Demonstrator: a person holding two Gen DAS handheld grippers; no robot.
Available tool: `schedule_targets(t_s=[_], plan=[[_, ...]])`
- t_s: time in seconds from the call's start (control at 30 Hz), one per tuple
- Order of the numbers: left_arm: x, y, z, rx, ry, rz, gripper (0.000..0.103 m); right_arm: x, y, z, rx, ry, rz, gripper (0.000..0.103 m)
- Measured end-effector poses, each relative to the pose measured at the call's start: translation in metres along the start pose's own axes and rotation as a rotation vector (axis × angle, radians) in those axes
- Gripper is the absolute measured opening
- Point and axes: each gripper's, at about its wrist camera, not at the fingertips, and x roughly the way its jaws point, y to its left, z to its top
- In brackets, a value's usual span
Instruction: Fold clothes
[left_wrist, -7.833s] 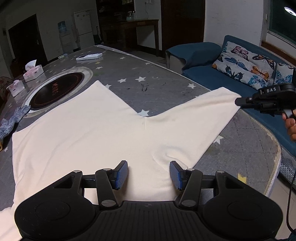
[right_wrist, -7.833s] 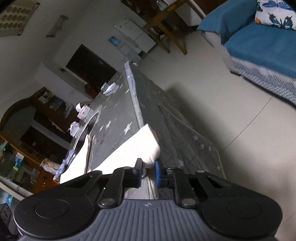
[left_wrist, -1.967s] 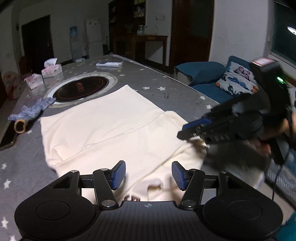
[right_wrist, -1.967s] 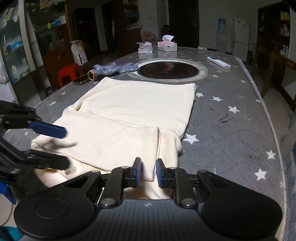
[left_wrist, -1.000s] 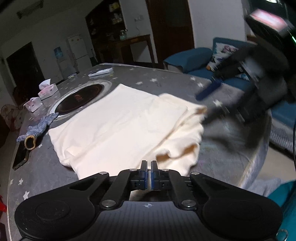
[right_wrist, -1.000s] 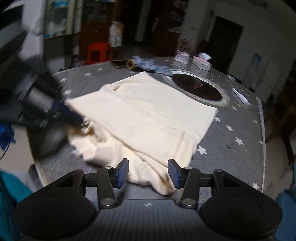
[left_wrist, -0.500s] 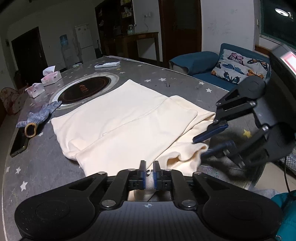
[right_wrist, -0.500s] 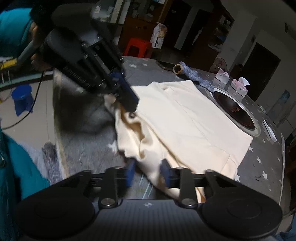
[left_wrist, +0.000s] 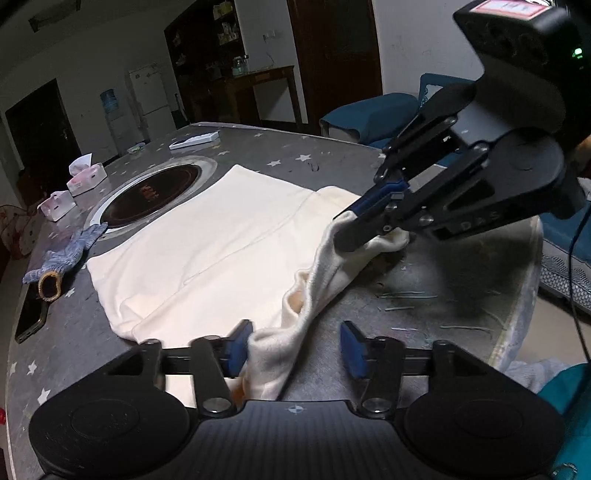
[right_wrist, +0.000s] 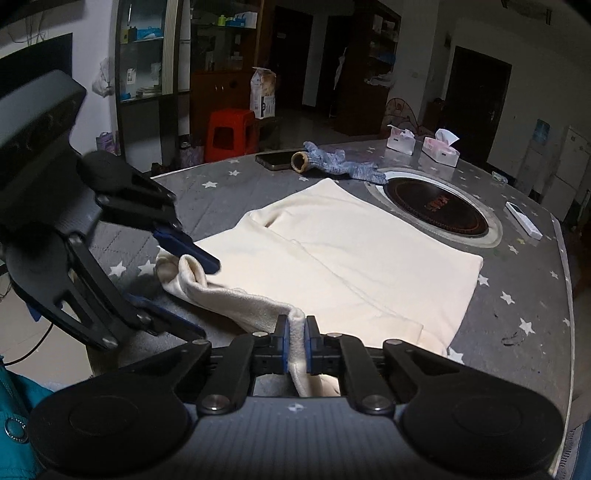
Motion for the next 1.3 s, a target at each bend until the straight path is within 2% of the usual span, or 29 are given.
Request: schedule_targets(t_s=[0.07,0.13,0.2,0.27,0.33,0.57,0.7,0.8,0.87,0.97,1.0,1.1,1.2,1.3], plan=[[0.005,0.003,0.001,-0.013,0.009,-0.006,0.024,0.001,0.0,0.0,-0.004,0.0,0.003,0.007],[0.007,0.008,0.002,-0.031,0.01,-0.01,0.019,0.003,0.0,-0.001,-0.011,0.001,0.006,0.007],[0.008,0.01,0.004,-0.032,0.007,-0.01,0.017,0.003,0.003,-0.006,-0.038,0.01,0.0,0.008],[0.008,0.011,0.006,-0.029,0.009,-0.008,0.017,0.003,0.005,-0.01,-0.065,0.018,-0.005,0.016],[0.009,0.012,0.008,-0.027,0.012,-0.007,0.017,0.003,0.007,-0.014,-0.092,0.027,-0.01,0.036],[0.014,0.015,0.015,-0.018,0.031,-0.004,0.016,0.008,0.016,-0.03,-0.204,0.06,-0.038,0.044],[0.015,0.016,0.017,-0.007,0.04,-0.003,0.018,0.015,0.017,-0.035,-0.241,0.058,-0.068,0.041],[0.016,0.017,0.017,-0.004,0.043,-0.001,0.02,0.019,0.012,-0.035,-0.226,0.059,-0.064,0.033],[0.014,0.017,0.015,0.003,0.037,0.002,0.022,0.02,0.009,-0.034,-0.213,0.055,-0.058,0.021],[0.009,0.016,0.01,0.012,0.03,0.011,0.03,0.018,0.004,-0.031,-0.172,0.052,-0.035,0.011],[0.006,0.016,0.006,0.014,0.028,0.018,0.036,0.018,0.002,-0.031,-0.159,0.051,-0.028,0.011],[-0.002,0.016,-0.005,0.022,0.024,0.037,0.045,0.014,-0.002,-0.028,-0.128,0.047,-0.018,0.009],[-0.011,0.016,-0.016,0.03,0.02,0.056,0.05,0.01,-0.005,-0.026,-0.099,0.038,-0.012,0.007],[-0.017,0.016,-0.027,0.038,0.021,0.076,0.05,0.008,-0.007,-0.025,-0.08,0.029,-0.013,0.007]])
